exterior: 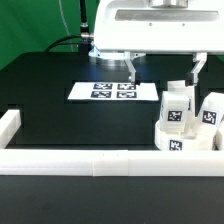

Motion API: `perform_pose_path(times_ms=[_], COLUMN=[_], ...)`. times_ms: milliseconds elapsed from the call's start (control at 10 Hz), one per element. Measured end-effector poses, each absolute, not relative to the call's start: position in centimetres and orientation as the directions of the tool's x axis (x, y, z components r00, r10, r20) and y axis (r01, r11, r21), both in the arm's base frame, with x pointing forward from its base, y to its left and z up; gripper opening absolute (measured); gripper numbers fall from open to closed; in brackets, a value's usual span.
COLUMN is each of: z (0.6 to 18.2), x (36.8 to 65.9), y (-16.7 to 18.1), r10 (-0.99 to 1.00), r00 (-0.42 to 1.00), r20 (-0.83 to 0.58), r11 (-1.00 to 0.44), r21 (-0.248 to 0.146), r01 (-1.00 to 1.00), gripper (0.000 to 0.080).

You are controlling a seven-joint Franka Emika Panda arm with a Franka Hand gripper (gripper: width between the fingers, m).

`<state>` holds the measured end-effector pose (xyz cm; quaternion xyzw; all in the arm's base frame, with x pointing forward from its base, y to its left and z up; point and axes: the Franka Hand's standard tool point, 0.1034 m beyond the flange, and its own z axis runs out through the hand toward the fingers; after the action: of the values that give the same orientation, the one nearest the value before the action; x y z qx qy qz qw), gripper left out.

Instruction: Assemble stool

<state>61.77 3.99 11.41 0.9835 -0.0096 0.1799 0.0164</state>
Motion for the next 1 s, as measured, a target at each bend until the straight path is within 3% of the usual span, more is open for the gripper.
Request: perform_pose_path(times_ms=[300,700,1000], z=[11.2,11.1,10.7], x=[61.6,60.7,61.0], y=[4.4,4.7,5.5], r10=[-0.011,-0.022,-0.011], r00=[0.949,1.000,1.000], r20=[0.316,0.010,-0.003], r11=[-0.999,-1.000,-1.000], r21=[0.025,0.013,0.012], r01=[-0.020,-0.023,-0.011], gripper=[0.0649,0.0649,0.0649])
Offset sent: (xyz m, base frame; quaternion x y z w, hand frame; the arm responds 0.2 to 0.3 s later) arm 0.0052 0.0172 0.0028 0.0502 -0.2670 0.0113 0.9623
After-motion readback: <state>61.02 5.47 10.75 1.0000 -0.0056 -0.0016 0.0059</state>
